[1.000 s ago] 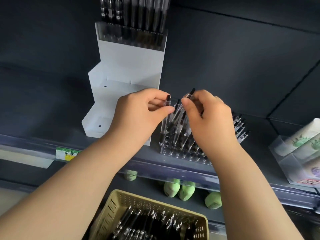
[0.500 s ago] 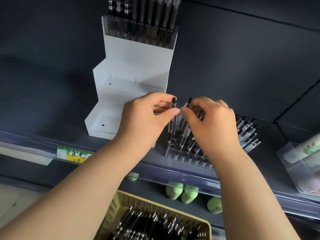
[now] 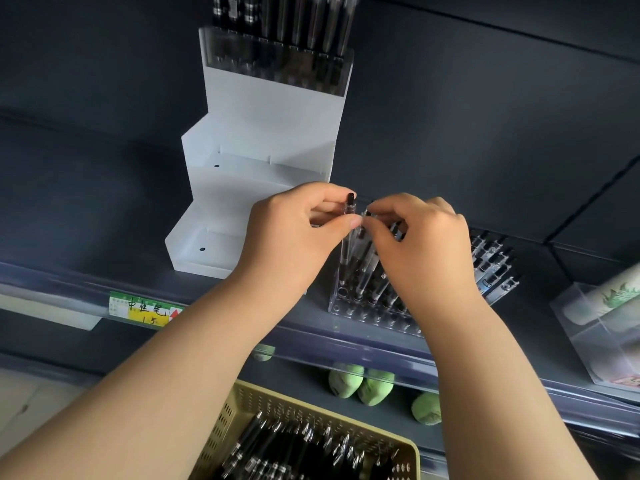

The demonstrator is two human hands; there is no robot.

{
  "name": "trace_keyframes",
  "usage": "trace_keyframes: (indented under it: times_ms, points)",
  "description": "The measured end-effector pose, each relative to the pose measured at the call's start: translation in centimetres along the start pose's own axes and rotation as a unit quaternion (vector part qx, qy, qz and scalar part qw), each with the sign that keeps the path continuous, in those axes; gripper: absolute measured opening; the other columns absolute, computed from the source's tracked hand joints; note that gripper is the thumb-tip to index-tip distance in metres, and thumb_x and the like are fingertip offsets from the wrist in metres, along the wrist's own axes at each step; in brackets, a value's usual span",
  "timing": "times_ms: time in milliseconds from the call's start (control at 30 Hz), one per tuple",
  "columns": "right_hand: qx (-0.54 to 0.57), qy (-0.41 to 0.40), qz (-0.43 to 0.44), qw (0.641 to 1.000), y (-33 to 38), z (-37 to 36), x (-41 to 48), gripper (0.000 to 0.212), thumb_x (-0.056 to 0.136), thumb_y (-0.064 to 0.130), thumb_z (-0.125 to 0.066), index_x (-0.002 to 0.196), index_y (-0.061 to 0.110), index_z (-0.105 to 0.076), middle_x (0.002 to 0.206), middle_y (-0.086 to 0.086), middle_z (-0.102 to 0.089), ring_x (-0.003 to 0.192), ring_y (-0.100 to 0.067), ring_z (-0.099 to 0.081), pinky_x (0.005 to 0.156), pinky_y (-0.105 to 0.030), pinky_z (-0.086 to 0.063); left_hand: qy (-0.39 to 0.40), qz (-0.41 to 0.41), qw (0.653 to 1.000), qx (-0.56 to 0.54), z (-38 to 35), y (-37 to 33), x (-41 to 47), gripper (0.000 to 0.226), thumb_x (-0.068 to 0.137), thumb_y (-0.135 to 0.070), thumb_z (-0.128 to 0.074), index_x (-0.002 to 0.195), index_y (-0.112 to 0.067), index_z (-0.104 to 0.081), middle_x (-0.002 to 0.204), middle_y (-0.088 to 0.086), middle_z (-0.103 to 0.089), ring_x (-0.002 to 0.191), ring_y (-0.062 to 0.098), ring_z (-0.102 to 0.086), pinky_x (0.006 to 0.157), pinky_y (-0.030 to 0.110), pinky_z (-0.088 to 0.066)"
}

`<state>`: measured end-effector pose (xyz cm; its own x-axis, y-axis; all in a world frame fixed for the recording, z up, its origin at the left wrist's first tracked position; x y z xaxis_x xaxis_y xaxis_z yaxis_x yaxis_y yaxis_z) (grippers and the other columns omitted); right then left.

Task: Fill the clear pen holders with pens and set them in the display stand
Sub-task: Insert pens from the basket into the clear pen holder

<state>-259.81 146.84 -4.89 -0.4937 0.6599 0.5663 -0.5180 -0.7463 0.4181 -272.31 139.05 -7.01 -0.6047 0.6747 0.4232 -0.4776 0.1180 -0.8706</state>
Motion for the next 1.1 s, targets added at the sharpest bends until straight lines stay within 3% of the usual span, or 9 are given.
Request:
trace_keyframes:
  times_ms: [200,367,533,700,800,900,1000,1100]
  points:
    - [0.007,-0.008,0.001,1.000,0.1,0.4,-0.1,0.009,0.086,0.023,-0.063,0.091,0.021,-0.071,0.079,0.006,-0.069,0.086,-0.022,-0.055,0.081,-0.044,-0.042,0.027,-0.014,1.000,0.003,-1.1,-0.2,-0.1,0.033,0.071,-0.019,-0.078,0.079,-0.046,-0.061,0.079,-0.025,-0.067,0.075,-0.008,-0.064,0.075,0.008,-0.049]
    - [0.015,-0.014,-0.002,1.000,0.0,0.8,-0.1,0.009,0.087,0.020,-0.061,0.088,0.021,-0.070,0.077,0.007,-0.068,0.084,-0.022,-0.055,0.079,-0.046,-0.043,0.063,-0.021,0.997,0.038,-2.9,1.1,-0.4,0.020,0.071,-0.012,-0.077,0.086,-0.024,-0.071,0.072,-0.022,-0.065,0.072,-0.009,-0.062,0.069,0.001,-0.044]
    - [0.020,-0.016,0.002,1.000,0.0,0.9,-0.3,0.009,0.086,0.019,-0.061,0.087,0.020,-0.070,0.076,0.007,-0.067,0.084,-0.022,-0.055,0.078,-0.047,-0.044,0.093,-0.035,0.991,0.085,-3.9,2.0,-0.9,0.018,0.073,-0.016,-0.078,0.088,-0.019,-0.069,0.069,-0.023,-0.059,0.077,-0.010,-0.059,0.068,-0.001,-0.041]
    - [0.020,-0.010,0.002,1.000,-0.2,1.0,-0.3,0.010,0.087,0.019,-0.060,0.089,0.021,-0.070,0.077,0.006,-0.068,0.085,-0.023,-0.055,0.079,-0.048,-0.044,0.114,-0.026,0.986,0.123,-4.2,3.1,-0.8,0.020,0.070,-0.022,-0.080,0.086,-0.022,-0.067,0.071,-0.016,-0.064,0.071,-0.003,-0.061,0.066,0.006,-0.046]
    - [0.015,-0.005,0.014,1.000,0.3,1.2,-0.6,0.011,0.088,0.022,-0.060,0.090,0.020,-0.070,0.078,0.006,-0.068,0.085,-0.023,-0.055,0.079,-0.047,-0.044,0.147,-0.011,0.974,0.171,-4.5,4.1,-1.1,0.022,0.070,-0.025,-0.080,0.088,-0.024,-0.067,0.078,-0.011,-0.067,0.071,0.003,-0.062,0.072,0.018,-0.051]
    - [0.006,-0.008,0.045,0.999,1.6,1.6,-1.2,0.012,0.087,0.023,-0.060,0.088,0.017,-0.071,0.075,0.004,-0.068,0.082,-0.026,-0.055,0.075,-0.047,-0.045,0.156,-0.024,0.963,0.221,-4.1,4.4,-1.6,0.016,0.074,-0.027,-0.076,0.088,-0.026,-0.067,0.078,-0.011,-0.066,0.072,0.009,-0.062,0.073,0.030,-0.053]
    - [-0.003,-0.010,0.088,0.996,3.3,2.1,-2.4,0.015,0.085,0.023,-0.059,0.085,0.015,-0.071,0.074,0.002,-0.068,0.079,-0.027,-0.056,0.071,-0.045,-0.046,0.162,-0.036,0.946,0.277,-3.6,4.4,-2.4,0.006,0.082,-0.026,-0.067,0.087,-0.029,-0.065,0.080,-0.012,-0.064,0.076,0.013,-0.061,0.072,0.032,-0.052]
    - [0.015,0.059,0.144,0.988,4.6,1.2,-4.5,0.017,0.087,0.025,-0.058,0.088,0.013,-0.071,0.078,0.001,-0.068,0.080,-0.024,-0.056,0.072,-0.041,-0.047,0.194,-0.032,0.917,0.347,-4.1,5.1,-3.5,0.010,0.088,-0.029,-0.055,0.077,-0.028,-0.056,0.081,-0.007,-0.059,0.084,0.021,-0.059,0.070,0.032,-0.047]
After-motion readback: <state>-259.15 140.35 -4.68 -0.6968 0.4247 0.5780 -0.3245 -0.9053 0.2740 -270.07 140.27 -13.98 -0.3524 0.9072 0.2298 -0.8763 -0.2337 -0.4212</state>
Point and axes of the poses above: each hand's wrist, its own x-axis towards the middle knuckle, its own z-axis out of the back of the hand, y = z × x, the point moved 10 cm from there along x, towards the middle knuckle
